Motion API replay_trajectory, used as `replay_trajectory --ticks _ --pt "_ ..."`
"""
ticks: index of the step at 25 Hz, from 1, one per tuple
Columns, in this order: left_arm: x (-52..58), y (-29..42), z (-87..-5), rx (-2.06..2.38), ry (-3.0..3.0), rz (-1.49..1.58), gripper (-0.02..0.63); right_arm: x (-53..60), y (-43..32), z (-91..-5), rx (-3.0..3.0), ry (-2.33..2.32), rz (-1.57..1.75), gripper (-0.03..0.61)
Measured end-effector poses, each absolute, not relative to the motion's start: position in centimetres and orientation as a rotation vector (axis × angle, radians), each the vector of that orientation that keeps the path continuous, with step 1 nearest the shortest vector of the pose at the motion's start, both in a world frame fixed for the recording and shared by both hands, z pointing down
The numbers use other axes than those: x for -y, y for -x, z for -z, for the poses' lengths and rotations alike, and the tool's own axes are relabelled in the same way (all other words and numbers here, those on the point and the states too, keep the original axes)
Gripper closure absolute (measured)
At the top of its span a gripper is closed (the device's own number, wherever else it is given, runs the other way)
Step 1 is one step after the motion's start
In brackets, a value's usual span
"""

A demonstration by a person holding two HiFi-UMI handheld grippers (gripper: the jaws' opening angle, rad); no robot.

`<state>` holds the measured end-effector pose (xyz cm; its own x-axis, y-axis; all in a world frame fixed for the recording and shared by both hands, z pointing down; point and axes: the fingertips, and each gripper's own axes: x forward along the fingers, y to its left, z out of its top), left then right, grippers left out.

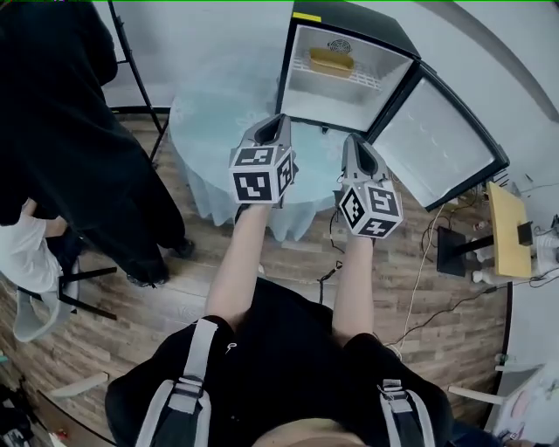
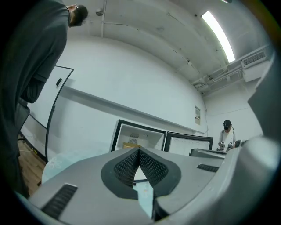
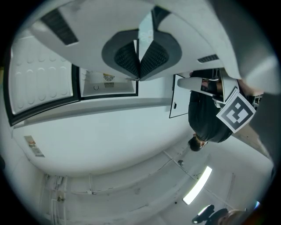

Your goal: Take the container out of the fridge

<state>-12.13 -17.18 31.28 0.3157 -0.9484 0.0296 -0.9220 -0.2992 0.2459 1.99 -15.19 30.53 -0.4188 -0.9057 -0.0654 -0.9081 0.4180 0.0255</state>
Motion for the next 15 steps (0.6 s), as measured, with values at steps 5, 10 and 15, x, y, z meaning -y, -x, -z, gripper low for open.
replay_trajectory --ticks 5,10,15 --pt "24.1 14.8 -28.7 1.737 -2.404 0.142 0.614 22.0 -0.5 -29.5 -2.559 1.658 -0.055 0.574" --pt "29.6 13.4 -30.5 1.671 -2.439 0.071 0.614 27.2 -1.7 -30.6 -2.507 1.714 -0.009 0.574" --pt "32.9 11.0 -33.4 1.583 -2.432 0.026 0.614 30.1 -4.2 -33.3 -2.502 1.808 0.059 0.574"
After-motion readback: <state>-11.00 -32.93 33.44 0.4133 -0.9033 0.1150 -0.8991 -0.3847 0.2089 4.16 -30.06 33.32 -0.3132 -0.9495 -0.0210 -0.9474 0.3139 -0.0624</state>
